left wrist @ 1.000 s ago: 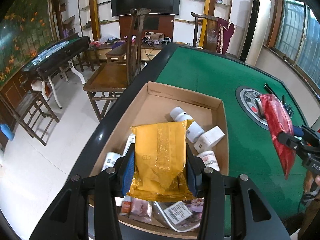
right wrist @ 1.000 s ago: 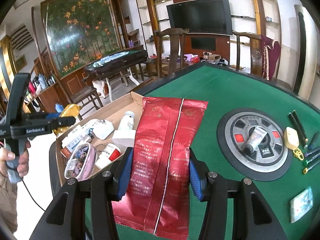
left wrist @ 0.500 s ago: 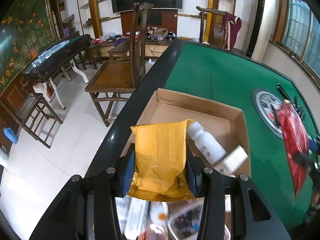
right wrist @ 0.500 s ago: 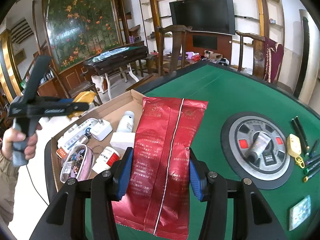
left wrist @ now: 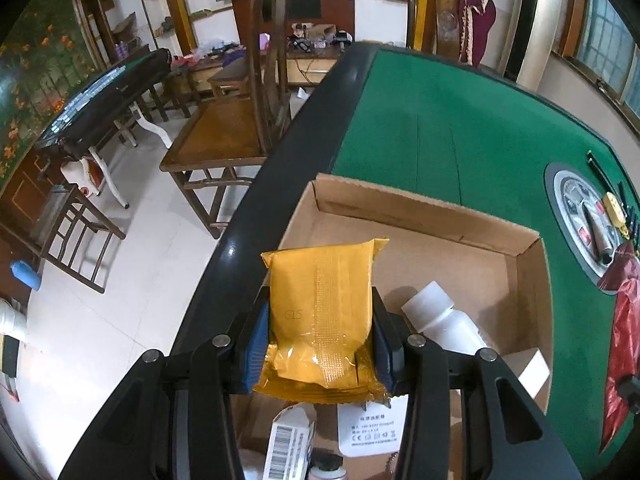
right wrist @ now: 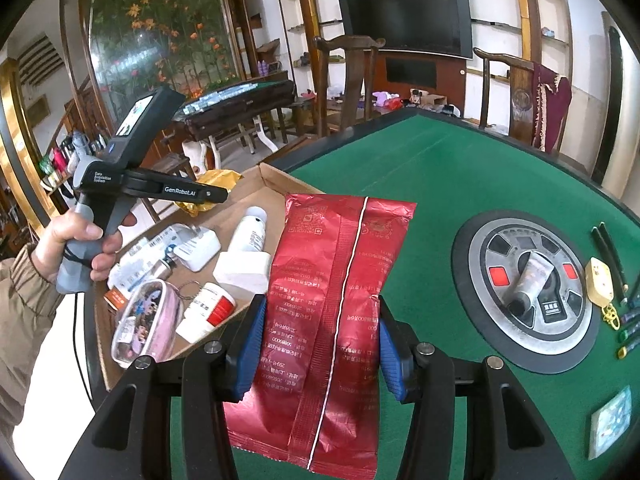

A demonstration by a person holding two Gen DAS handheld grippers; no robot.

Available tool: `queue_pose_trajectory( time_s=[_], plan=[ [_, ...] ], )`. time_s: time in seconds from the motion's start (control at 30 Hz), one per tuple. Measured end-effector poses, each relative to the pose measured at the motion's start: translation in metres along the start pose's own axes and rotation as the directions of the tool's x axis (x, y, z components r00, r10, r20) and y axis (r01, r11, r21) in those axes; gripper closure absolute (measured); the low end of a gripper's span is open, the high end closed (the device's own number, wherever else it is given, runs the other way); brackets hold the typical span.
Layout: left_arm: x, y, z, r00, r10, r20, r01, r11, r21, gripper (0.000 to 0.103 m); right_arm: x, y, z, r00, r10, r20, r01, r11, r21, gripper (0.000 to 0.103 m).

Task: Organize objects
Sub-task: 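Carry the yellow packet and red bag over the cardboard box, then lower the yellow packet and red bag into the cardboard box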

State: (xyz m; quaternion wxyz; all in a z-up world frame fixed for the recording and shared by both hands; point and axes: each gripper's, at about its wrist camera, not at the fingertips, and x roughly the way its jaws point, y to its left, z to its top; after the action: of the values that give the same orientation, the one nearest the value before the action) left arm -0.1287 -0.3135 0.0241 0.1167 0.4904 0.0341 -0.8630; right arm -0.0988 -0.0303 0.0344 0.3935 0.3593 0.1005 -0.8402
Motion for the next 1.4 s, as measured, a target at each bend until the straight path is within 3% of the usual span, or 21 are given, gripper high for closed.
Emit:
queue_pose_trajectory(
  time_s=[0.4, 0.63, 0.9, 1.4],
  plan=[
    [0.025, -0.006, 0.009, 0.999, 0.012, -0.032, -0.011, 1.000, 0.019, 0.060, 0.009, 0.002, 0.010, 1.000, -0.014, -0.007, 0.014, 1.000, -0.021, 0.048],
    [0.037, -0.016, -0.004, 0.996, 0.005, -0.087, 0.000, 0.998, 0.061, 0.060, 0.020, 0.005, 0.017, 0.999, -0.025, -0.028, 0.023, 0.999, -0.049, 0.048],
    [0.029, -0.011, -0.020, 0.995, -0.014, -0.094, 0.021, 0.997, 0.077, 0.060, 0.030, 0.003, 0.038, 0.998, -0.056, -0.028, 0.053, 0.994, -0.099, 0.048],
    [0.025, 0.007, -0.029, 0.991, -0.078, -0.110, 0.082, 0.996, 0.034, 0.060, 0.094, 0.025, 0.085, 0.998, -0.058, -0.020, 0.051, 0.966, -0.254, 0.048]
  ],
)
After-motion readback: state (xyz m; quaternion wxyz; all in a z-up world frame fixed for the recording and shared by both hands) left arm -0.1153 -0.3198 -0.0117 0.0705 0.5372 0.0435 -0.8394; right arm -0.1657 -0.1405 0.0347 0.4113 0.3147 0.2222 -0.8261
